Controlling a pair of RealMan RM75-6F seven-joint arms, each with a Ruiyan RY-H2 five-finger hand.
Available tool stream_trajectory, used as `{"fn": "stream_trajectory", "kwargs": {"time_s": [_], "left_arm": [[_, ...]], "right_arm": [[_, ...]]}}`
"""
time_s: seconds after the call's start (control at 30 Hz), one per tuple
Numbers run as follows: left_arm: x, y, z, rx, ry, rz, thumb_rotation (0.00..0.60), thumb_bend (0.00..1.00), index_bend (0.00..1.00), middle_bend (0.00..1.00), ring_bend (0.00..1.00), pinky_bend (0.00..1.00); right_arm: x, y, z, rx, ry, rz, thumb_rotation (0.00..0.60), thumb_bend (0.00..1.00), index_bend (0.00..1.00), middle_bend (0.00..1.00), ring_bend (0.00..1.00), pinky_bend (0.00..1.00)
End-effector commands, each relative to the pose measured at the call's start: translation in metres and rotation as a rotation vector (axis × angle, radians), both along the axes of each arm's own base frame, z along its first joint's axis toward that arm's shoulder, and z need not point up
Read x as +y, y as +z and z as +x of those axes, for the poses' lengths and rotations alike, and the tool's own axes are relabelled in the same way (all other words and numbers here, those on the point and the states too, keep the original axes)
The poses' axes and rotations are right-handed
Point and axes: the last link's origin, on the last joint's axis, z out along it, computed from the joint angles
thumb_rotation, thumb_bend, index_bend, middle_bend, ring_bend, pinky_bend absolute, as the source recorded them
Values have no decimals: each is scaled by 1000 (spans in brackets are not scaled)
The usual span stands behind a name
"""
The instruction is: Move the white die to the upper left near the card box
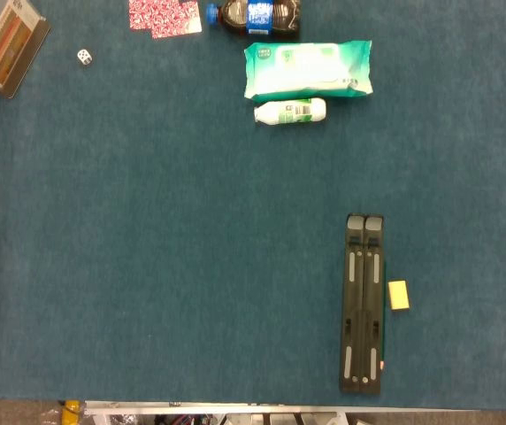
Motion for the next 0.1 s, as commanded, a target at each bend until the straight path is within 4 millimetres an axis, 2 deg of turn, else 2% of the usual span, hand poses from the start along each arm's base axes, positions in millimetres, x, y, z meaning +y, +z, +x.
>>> {"fn": "stream_trajectory", "kwargs": {"time_s": [0.03,0.1], "left_arm": [[-2,-1,-2,-6,4,-3,600,84,384,180,51,171],[-2,-2,-2,-6,2,-7,600,84,384,180,51,171]], "right_arm": [[4,1,2,4,-3,1,600,5,427,373,291,478],[3,1,2,5,-4,3,600,4,427,373,291,478]]}}
